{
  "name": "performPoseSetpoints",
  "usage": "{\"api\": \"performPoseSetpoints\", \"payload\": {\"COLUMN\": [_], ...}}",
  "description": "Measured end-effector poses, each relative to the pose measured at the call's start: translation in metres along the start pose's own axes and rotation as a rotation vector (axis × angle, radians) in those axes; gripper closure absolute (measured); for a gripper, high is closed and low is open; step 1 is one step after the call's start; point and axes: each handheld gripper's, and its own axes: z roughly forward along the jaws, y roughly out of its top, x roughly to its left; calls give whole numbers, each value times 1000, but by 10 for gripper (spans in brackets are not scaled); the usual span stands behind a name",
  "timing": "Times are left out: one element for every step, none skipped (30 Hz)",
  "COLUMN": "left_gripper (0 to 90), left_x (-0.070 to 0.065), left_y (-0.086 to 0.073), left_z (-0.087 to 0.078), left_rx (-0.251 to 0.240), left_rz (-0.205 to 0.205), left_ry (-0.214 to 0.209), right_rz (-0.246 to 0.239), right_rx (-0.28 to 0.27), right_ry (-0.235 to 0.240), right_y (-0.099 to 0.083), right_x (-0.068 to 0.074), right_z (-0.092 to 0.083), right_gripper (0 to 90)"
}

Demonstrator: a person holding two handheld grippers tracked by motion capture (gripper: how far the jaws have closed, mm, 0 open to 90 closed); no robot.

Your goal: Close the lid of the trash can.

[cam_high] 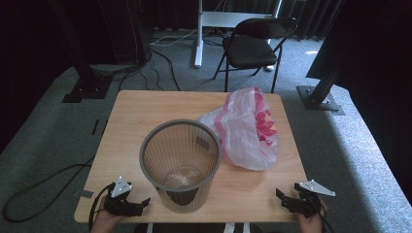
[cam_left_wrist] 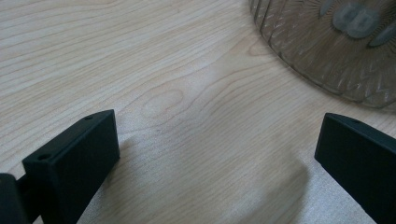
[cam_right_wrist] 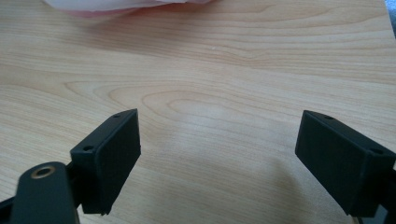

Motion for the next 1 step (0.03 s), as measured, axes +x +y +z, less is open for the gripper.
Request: {"api": "performPoseSetpoints", "payload": {"left_gripper": [0], "left_x": [0], "left_y": [0], "left_z": [0], "left_rx": [0], "left_rz": [0], "left_ry": [-1], "right_rz": [2], "right_rx": [-2], "right_ry": [1], "right_y": [0], "right_x": [0], "right_z": [0], "right_gripper": [134]}}
